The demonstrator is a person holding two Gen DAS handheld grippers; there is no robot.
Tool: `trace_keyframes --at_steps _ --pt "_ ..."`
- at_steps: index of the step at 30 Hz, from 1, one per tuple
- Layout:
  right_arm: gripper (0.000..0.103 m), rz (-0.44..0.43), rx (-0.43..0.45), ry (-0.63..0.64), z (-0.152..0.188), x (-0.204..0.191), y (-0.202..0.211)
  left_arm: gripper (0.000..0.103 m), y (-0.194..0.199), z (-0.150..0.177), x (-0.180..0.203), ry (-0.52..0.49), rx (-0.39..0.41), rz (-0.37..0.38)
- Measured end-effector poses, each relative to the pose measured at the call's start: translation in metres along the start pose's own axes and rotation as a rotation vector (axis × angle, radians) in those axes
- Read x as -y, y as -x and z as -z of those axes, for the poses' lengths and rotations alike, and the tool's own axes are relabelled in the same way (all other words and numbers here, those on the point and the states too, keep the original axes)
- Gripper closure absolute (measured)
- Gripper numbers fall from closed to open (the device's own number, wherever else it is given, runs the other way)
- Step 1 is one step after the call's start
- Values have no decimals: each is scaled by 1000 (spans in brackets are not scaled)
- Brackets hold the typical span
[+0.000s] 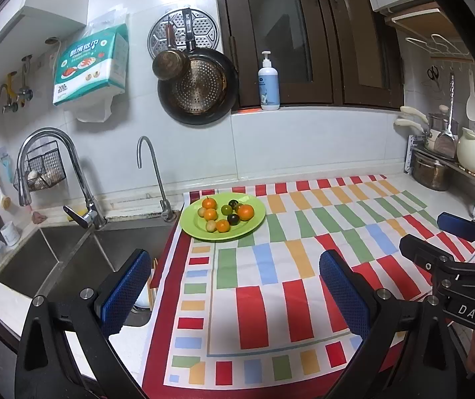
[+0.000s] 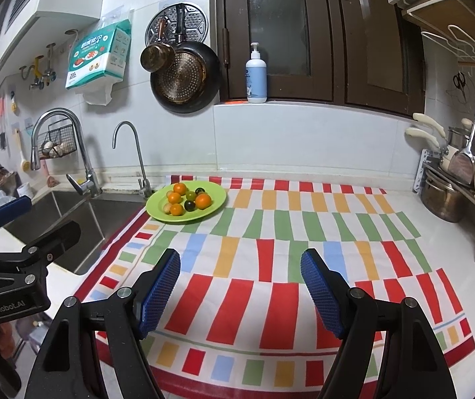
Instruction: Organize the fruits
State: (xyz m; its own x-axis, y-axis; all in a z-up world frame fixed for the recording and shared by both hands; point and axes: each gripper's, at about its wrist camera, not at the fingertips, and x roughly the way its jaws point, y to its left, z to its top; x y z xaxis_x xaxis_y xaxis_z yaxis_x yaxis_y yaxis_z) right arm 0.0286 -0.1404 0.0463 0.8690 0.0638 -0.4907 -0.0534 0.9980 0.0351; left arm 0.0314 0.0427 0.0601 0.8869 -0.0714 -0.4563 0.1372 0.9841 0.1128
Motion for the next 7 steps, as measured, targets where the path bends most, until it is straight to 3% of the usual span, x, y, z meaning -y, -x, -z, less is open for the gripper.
trace_keyframes --at_steps 7 --pt "27 2 0 -3 0 1 3 0 -1 0 1 -2 2 -1"
